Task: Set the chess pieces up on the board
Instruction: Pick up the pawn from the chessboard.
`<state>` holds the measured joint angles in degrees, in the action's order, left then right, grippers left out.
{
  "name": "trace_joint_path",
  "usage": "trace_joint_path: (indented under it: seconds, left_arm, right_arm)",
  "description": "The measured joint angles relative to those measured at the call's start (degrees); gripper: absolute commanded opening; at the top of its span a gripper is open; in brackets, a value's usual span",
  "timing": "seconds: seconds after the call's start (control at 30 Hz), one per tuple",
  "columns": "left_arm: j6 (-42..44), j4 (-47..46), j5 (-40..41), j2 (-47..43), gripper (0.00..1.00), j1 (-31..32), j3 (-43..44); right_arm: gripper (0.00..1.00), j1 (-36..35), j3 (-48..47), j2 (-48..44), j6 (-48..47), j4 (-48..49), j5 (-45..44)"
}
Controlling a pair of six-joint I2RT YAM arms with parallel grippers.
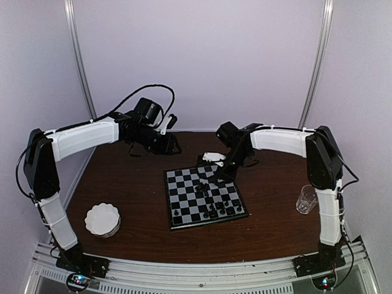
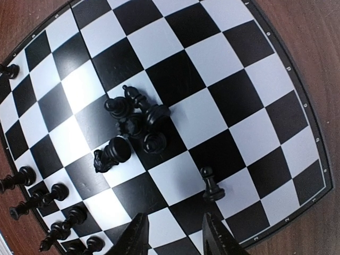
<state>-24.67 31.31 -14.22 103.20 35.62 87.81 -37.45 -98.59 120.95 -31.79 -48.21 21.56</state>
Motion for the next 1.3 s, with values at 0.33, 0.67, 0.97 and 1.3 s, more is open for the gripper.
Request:
trace_joint_path:
  seconds: [0.33, 0.67, 0.97, 1.3]
  left_arm:
    - [0.00, -0.02, -0.24, 0.28, 0.38, 0.00, 0.00]
    - [0.00, -0.02, -0.85, 0.37, 0.37, 0.00, 0.00]
    - [-0.50, -0.98, -1.92, 1.01, 0.36, 0.00, -0.33]
    - [-1.88, -1.81, -3.82, 4.11, 0.36, 0.00, -1.33]
  right_arm:
    - [0.38, 0.85, -2.75, 4.76, -1.03, -0.02, -1.01]
    - [0.38, 1.42, -3.19, 5.14, -1.64, 0.04, -1.62]
    - [0.32, 2.14, -7.34, 6.10, 0.04, 0.50, -0.13]
    - [0.29, 1.99, -7.45, 7.56, 5.97, 3.10, 4.15]
